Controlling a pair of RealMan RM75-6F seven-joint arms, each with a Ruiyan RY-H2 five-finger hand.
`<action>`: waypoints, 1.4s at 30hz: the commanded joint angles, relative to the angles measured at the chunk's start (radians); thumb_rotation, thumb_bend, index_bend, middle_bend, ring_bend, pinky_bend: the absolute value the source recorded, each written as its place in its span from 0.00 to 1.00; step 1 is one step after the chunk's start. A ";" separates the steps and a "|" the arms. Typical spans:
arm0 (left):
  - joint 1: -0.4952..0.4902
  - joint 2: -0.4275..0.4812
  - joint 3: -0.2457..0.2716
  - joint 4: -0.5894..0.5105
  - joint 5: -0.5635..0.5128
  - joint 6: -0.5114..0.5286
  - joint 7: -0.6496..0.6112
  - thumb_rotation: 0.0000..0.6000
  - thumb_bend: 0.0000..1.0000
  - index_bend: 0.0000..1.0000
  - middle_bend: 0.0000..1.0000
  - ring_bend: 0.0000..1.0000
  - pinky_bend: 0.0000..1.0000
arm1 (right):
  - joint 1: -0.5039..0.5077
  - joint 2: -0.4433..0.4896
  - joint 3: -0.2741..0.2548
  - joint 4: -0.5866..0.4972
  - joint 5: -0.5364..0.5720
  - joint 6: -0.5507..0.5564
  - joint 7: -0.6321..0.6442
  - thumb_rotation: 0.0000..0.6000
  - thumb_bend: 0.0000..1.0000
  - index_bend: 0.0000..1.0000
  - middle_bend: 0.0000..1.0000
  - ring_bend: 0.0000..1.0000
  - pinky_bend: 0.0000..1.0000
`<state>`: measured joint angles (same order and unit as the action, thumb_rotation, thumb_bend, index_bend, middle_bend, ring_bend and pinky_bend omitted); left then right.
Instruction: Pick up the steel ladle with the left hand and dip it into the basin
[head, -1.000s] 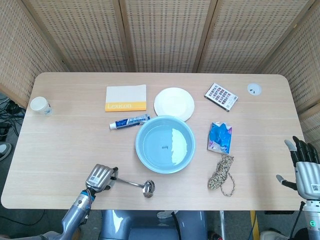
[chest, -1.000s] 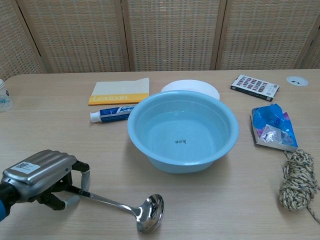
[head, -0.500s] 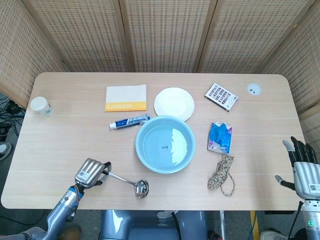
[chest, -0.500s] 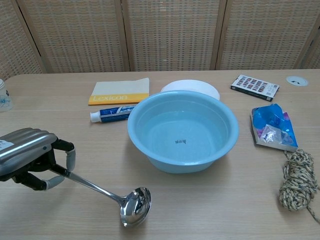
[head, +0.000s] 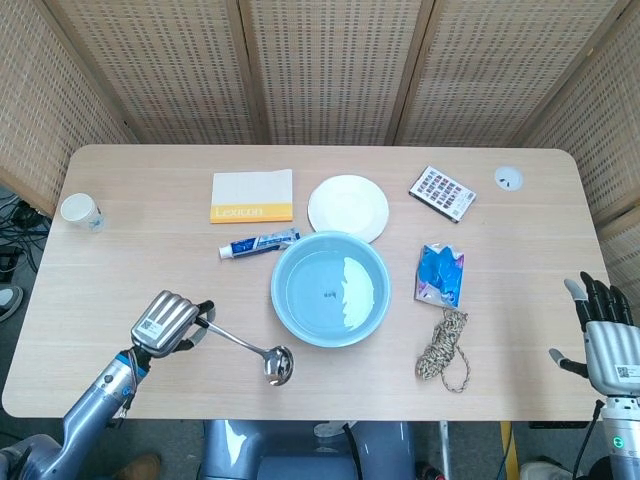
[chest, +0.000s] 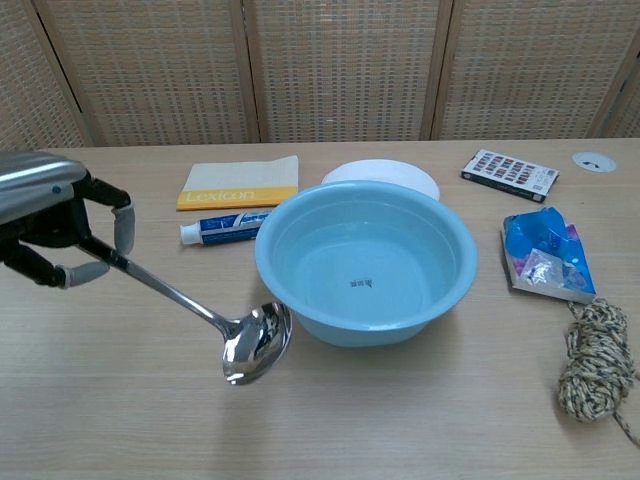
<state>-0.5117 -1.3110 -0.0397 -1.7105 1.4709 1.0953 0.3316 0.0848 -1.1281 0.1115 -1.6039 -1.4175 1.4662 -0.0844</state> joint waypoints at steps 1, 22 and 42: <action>-0.080 0.064 -0.104 -0.073 -0.136 -0.086 0.054 1.00 0.48 0.92 1.00 1.00 1.00 | 0.003 -0.002 0.002 0.002 0.007 -0.006 -0.008 1.00 0.00 0.00 0.00 0.00 0.00; -0.536 -0.190 -0.219 0.271 -0.714 -0.351 0.348 1.00 0.50 0.94 1.00 1.00 1.00 | 0.012 -0.008 0.017 0.012 0.064 -0.029 -0.050 1.00 0.00 0.00 0.00 0.00 0.00; -0.743 -0.381 -0.149 0.486 -0.760 -0.351 0.506 1.00 0.56 0.96 1.00 1.00 1.00 | 0.013 0.000 0.019 0.020 0.069 -0.035 -0.028 1.00 0.00 0.00 0.00 0.00 0.00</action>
<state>-1.2471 -1.6836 -0.1927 -1.2313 0.7154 0.7441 0.8301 0.0983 -1.1278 0.1308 -1.5850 -1.3490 1.4317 -0.1131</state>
